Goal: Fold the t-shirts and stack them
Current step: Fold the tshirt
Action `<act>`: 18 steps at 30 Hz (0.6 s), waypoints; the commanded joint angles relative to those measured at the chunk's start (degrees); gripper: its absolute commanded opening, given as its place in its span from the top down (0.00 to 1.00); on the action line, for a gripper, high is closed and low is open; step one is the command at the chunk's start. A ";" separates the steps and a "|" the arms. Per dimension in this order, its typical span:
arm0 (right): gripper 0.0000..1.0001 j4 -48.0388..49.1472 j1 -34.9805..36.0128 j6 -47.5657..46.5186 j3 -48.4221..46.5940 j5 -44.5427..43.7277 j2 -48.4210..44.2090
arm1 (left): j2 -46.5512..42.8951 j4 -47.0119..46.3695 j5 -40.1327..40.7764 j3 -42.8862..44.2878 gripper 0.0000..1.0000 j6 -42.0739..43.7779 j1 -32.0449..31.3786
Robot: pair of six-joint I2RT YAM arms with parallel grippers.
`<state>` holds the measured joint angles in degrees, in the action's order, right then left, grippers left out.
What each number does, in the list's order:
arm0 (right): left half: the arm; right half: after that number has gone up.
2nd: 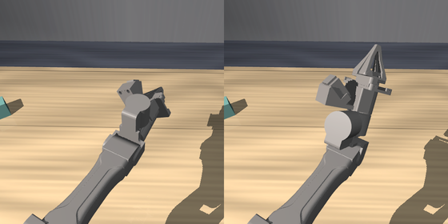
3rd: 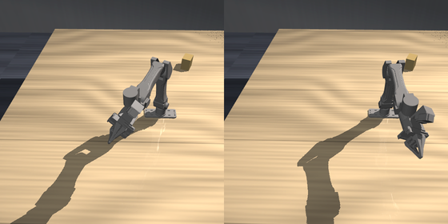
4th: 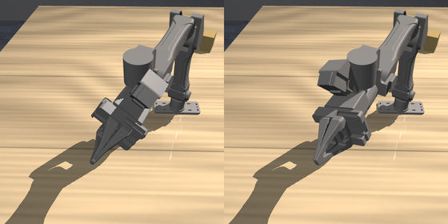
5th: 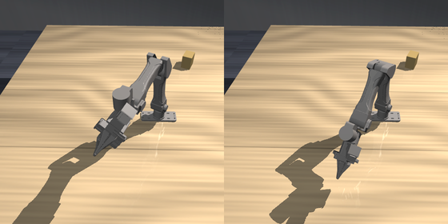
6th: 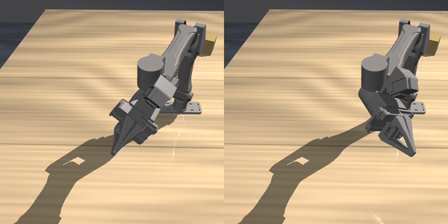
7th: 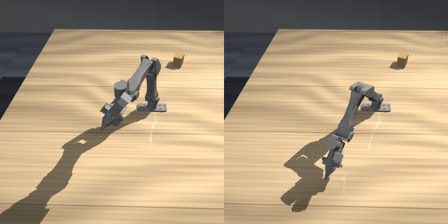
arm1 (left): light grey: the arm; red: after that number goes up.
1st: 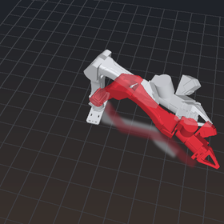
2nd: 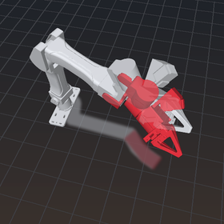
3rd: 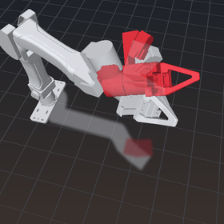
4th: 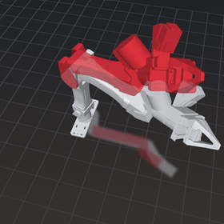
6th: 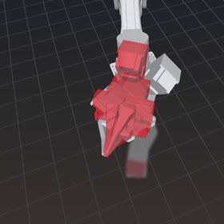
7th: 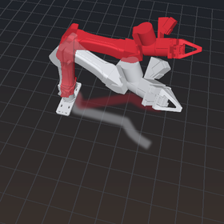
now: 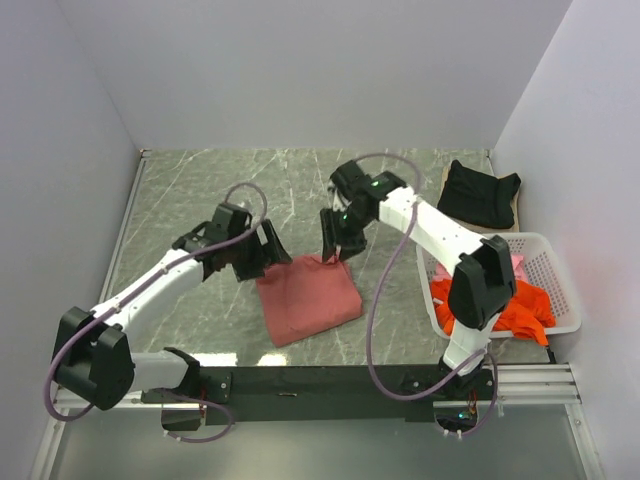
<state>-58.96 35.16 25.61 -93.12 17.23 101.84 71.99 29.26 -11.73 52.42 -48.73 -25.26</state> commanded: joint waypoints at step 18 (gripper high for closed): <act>0.48 8.24 -3.51 4.10 -3.82 -1.59 18.30 | 12.03 -14.66 -0.23 -3.73 0.11 -2.16 -14.38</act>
<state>-53.25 34.24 27.75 -93.34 18.70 120.29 83.24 17.89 -12.64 48.03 -51.75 -38.24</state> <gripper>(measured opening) 0.519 0.893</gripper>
